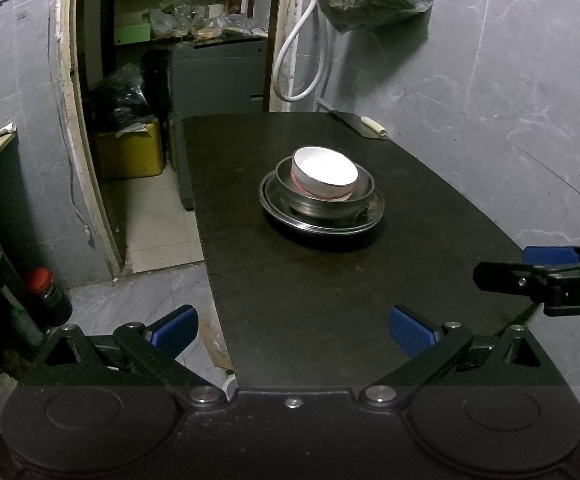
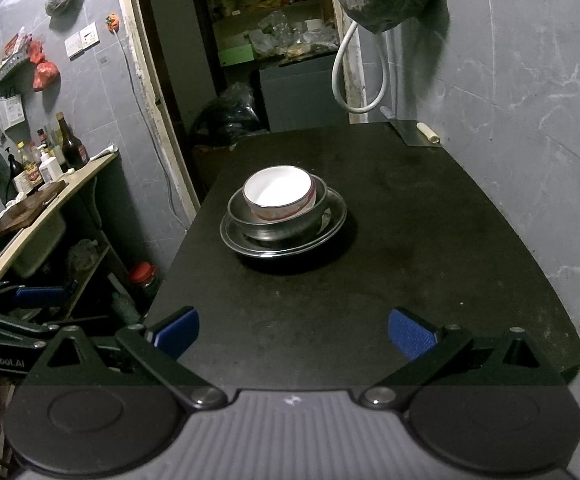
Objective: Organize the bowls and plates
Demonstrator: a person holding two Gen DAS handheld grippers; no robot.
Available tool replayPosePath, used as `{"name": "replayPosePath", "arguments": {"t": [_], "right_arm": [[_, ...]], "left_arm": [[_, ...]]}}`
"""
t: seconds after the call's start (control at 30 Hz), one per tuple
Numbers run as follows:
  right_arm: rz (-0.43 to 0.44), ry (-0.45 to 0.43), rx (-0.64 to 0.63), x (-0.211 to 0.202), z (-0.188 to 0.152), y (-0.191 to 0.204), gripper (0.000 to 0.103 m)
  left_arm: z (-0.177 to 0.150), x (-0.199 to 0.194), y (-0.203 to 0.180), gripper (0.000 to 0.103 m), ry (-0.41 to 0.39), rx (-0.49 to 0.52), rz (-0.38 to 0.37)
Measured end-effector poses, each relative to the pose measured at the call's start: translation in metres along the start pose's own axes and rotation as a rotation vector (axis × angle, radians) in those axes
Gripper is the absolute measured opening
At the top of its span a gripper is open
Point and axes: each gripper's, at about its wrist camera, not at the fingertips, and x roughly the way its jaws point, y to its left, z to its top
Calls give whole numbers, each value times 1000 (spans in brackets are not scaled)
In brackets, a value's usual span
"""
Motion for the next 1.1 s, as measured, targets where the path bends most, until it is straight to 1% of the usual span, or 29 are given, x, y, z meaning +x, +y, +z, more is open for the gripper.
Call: {"name": "replayPosePath", "arguments": {"t": [0.7,1.1], "right_arm": [[5,-2,3,-1,0,-5,103],[-2,-2,16,-1,0,-11,103]], "left_arm": [[-1,1,1,101,0,7,-8],[0,2,1,101,-7,11,-46]]}}
